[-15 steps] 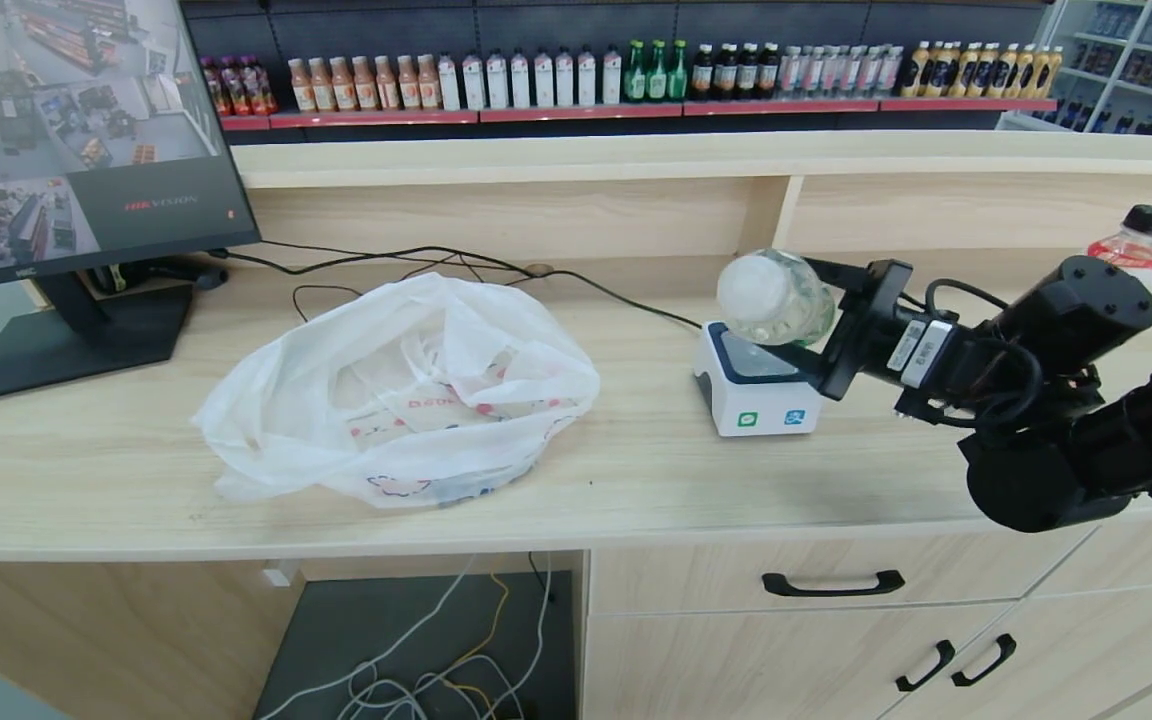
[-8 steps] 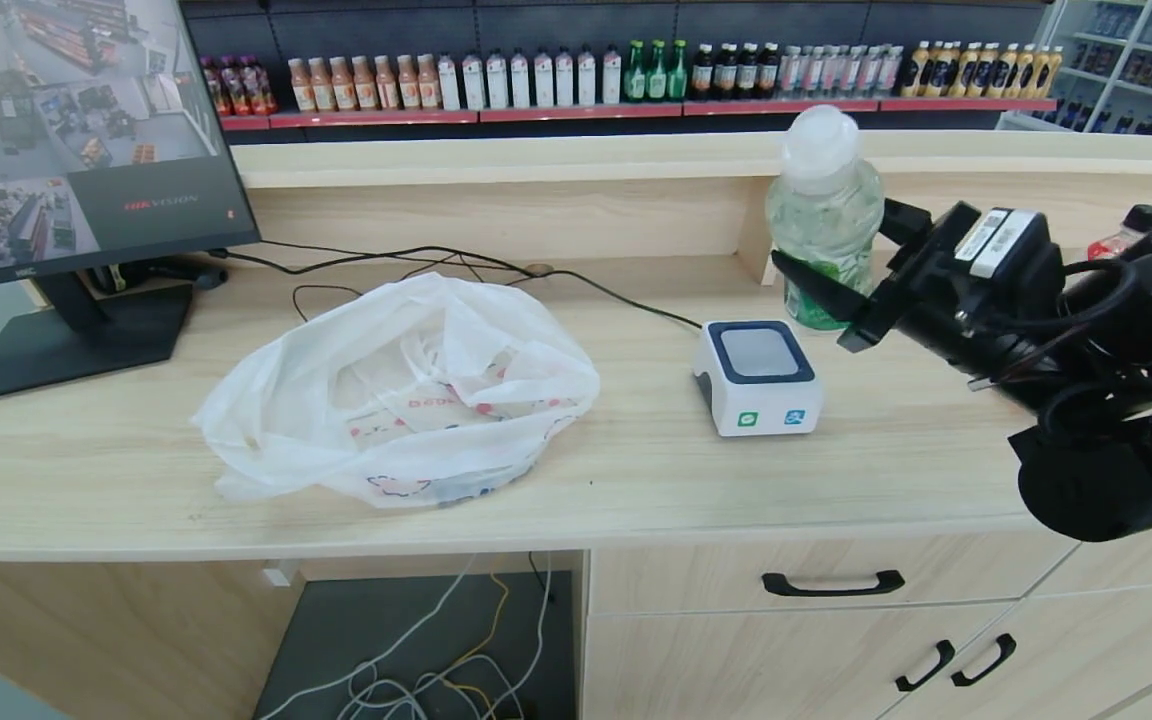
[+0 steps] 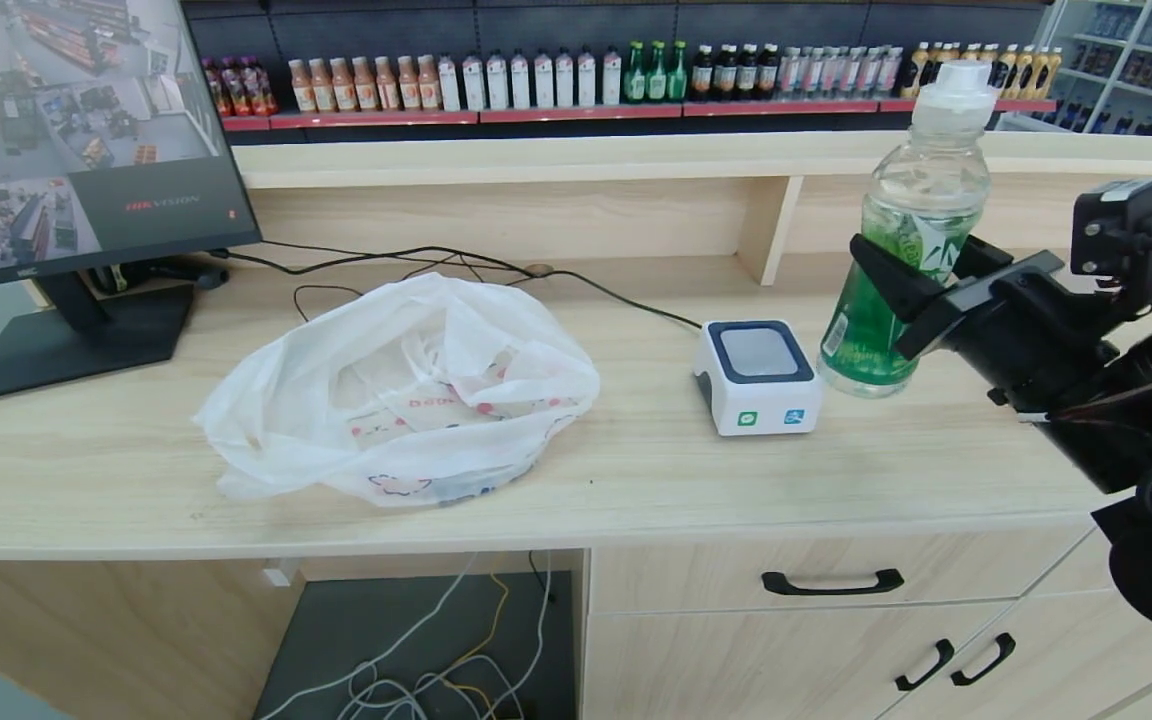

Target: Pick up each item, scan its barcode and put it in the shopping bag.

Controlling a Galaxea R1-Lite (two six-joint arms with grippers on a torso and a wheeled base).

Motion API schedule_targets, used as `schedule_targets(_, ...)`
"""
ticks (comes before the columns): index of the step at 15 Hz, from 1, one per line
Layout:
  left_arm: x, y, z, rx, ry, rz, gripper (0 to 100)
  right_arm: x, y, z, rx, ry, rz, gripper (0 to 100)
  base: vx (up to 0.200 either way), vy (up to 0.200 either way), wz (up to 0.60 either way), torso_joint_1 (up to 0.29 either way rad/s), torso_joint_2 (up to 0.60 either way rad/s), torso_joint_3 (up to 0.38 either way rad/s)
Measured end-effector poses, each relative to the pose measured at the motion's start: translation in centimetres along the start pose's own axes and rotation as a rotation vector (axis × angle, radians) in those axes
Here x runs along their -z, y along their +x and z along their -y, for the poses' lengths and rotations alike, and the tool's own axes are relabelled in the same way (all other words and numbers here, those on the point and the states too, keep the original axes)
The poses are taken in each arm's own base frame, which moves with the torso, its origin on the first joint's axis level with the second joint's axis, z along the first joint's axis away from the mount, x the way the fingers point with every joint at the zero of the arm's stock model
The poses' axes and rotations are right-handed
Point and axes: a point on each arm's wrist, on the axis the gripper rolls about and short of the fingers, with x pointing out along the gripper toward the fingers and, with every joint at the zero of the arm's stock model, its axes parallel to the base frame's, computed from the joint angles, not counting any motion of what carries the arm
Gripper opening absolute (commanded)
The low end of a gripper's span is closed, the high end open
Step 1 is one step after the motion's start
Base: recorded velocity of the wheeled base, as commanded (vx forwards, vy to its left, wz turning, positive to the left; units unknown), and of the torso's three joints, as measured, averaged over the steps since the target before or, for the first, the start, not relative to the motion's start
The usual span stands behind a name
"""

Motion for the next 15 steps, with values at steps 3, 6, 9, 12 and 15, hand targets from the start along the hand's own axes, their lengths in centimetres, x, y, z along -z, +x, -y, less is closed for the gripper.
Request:
schedule_targets(3,0.0,0.0,0.0,0.000,0.000,0.000,100,0.0,-0.2,-0.2,0.090,0.047,-0.012,0,0.000,0.000,0.00,0.000,0.00,0.000)
schedule_targets(6,0.0,0.0,0.0,0.001,0.001,0.000,100,-0.6,0.5,-0.7,0.134,0.092,0.022,0,0.000,0.000,0.00,0.000,0.00,0.000)
schedule_targets(9,0.0,0.0,0.0,0.000,0.000,0.000,100,-0.8,0.8,-1.6,0.106,0.111,0.031,0,0.000,0.000,0.00,0.000,0.00,0.000)
schedule_targets(12,0.0,0.0,0.0,0.000,0.000,0.000,100,-0.9,0.9,-2.0,0.097,0.117,0.036,0,0.000,0.000,0.00,0.000,0.00,0.000)
schedule_targets(15,0.0,0.0,0.0,0.000,-0.003,0.000,100,-0.9,0.9,-2.1,0.091,0.126,0.035,0,0.000,0.067,0.00,-0.001,0.00,0.001)
